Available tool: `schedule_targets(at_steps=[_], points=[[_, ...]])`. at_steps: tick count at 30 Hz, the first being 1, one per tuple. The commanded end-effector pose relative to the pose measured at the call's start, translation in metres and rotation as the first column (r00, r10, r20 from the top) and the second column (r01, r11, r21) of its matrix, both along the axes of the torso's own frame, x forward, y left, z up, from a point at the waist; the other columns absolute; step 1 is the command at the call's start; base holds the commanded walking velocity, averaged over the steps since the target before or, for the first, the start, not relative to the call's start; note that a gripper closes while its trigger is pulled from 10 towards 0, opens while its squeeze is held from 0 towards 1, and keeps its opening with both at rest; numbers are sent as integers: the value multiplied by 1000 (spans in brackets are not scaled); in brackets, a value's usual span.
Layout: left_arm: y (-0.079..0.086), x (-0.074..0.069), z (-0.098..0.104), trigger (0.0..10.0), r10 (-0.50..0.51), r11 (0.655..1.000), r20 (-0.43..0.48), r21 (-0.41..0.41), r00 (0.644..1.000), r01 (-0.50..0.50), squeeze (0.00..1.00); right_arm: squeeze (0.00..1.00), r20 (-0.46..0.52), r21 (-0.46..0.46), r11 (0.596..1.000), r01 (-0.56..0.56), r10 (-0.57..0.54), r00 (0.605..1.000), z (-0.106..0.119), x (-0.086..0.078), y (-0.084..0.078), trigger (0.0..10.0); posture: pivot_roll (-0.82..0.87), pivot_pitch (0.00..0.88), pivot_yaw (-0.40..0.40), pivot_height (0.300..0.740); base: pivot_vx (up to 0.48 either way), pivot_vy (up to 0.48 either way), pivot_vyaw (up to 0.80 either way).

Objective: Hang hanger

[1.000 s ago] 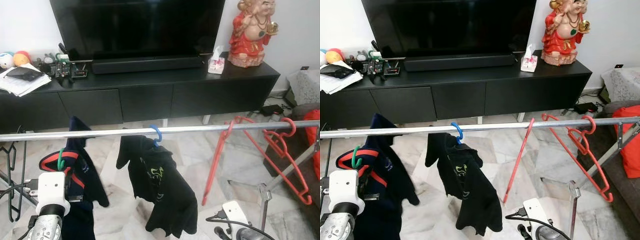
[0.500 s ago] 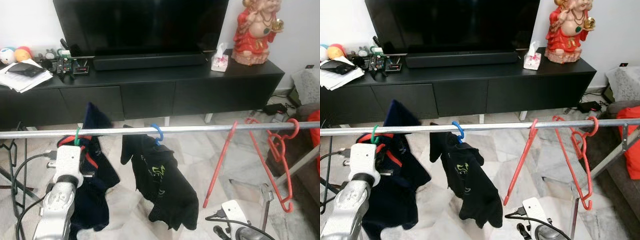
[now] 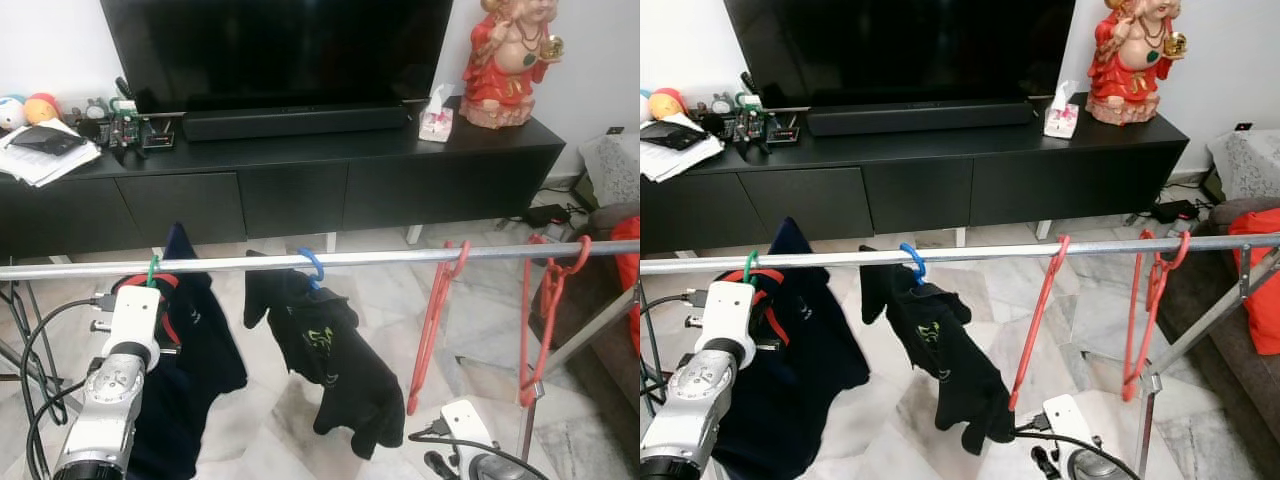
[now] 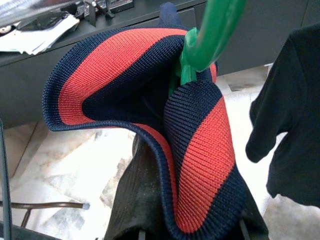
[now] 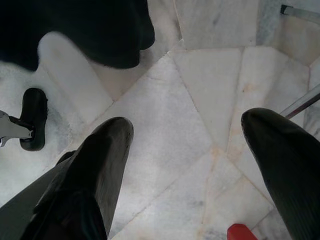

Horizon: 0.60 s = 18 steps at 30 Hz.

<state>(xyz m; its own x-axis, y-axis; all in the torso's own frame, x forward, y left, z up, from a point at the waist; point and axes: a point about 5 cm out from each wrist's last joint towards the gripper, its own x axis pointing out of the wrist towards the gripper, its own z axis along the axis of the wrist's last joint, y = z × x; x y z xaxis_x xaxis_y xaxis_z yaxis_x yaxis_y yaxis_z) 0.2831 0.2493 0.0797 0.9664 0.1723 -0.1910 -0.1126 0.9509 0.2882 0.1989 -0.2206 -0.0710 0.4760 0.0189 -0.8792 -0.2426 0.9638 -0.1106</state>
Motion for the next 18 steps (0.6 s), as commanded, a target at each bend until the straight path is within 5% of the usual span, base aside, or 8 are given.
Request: schedule_targets(at_steps=[1, 5, 6, 7, 12, 18], points=[[6, -12, -14, 10000, 41, 999, -66, -24, 997, -43, 0, 0, 1, -2, 1000, 2, -2, 1000, 1, 1, -1, 10000, -82, 0, -24, 740, 0, 0, 0], [6, -11, -14, 10000, 42, 999, -69, -23, 997, -44, 0, 0, 0, -2, 1000, 2, -2, 1000, 1, 1, -1, 10000, -82, 0, -24, 740, 0, 0, 0], [6, -11, -14, 10000, 42, 999, -69, -23, 997, -44, 898, 0, 0, -2, 1000, 2, -2, 1000, 1, 1, -1, 10000, -82, 0, -24, 740, 0, 0, 0], [5, -12, -12, 10000, 42, 998, -48, -36, 998, -44, 1000, 0, 1, -2, 1000, 1, -1, 1000, 1, 1, -1, 10000, -81, 0, -26, 740, 0, 0, 0], [-1, -13, 0, 10000, 31, 997, 49, -71, 998, -28, 1000, 0, 1, -3, 1000, 0, 0, 1000, 1, 1, -1, 10000, -81, 0, -26, 740, 0, 0, 0], [-4, -16, 3, 10000, 23, 997, 63, -81, 998, -18, 1000, 0, 0, -3, 1000, -2, 2, 1000, 1, 1, -1, 10000, -81, 0, -25, 740, 0, 0, 0]])
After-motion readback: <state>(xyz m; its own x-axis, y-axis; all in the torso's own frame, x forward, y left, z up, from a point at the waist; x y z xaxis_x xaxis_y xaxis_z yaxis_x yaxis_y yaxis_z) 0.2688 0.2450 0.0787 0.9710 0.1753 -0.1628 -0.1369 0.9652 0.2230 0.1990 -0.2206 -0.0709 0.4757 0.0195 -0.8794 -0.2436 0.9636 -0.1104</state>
